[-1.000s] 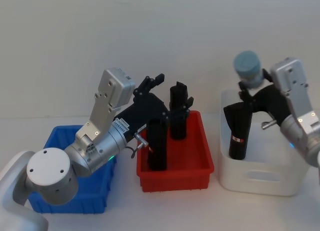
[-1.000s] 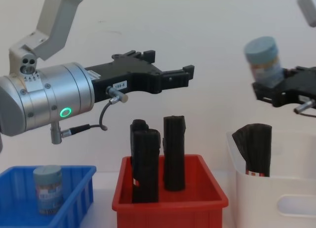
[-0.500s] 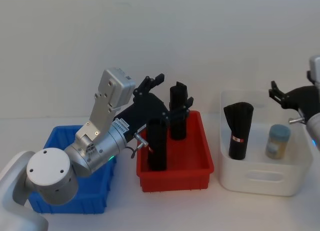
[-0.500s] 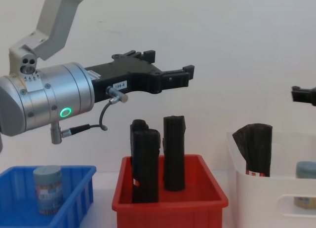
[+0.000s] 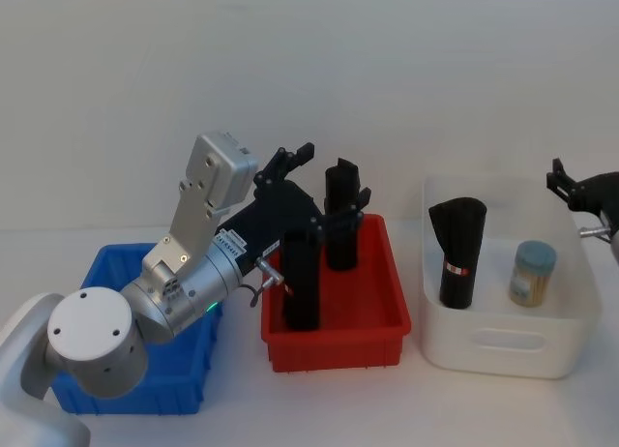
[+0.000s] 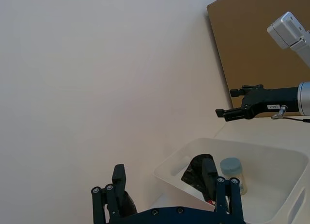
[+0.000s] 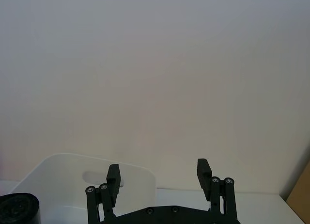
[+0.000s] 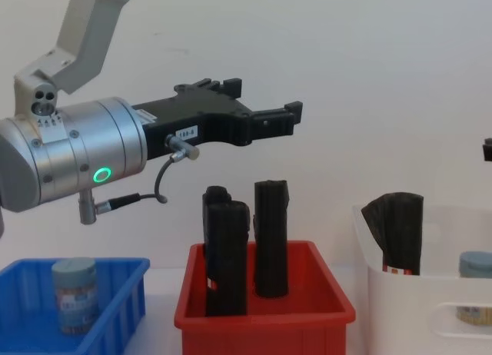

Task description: Pick the cotton swabs from the blue box and place them into the white box.

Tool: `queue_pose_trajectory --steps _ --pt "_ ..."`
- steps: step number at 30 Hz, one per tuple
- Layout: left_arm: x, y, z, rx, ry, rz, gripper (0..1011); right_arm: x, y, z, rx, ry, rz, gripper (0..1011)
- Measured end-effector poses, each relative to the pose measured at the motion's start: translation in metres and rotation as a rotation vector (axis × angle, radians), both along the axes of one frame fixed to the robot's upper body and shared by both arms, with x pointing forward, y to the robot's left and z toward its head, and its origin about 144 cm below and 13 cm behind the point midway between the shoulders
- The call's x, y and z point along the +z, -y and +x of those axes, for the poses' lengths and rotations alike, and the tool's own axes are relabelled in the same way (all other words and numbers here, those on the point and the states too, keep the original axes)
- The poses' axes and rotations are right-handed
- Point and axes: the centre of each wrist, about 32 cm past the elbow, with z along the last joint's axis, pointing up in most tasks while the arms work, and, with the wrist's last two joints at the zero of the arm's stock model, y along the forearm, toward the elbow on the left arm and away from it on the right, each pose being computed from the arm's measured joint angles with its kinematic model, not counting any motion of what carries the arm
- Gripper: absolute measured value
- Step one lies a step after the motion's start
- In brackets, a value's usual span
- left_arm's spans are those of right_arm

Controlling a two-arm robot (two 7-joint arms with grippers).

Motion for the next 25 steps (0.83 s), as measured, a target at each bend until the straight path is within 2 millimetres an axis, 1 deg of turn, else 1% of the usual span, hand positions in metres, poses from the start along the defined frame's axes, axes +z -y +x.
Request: queue_pose_trajectory --steps 25 --pt "0.0000 0.0000 0.0000 0.000 0.000 0.000 1003 -0.0001 0.0044 -0.0004 -0.035 -0.013 0.022 1001"
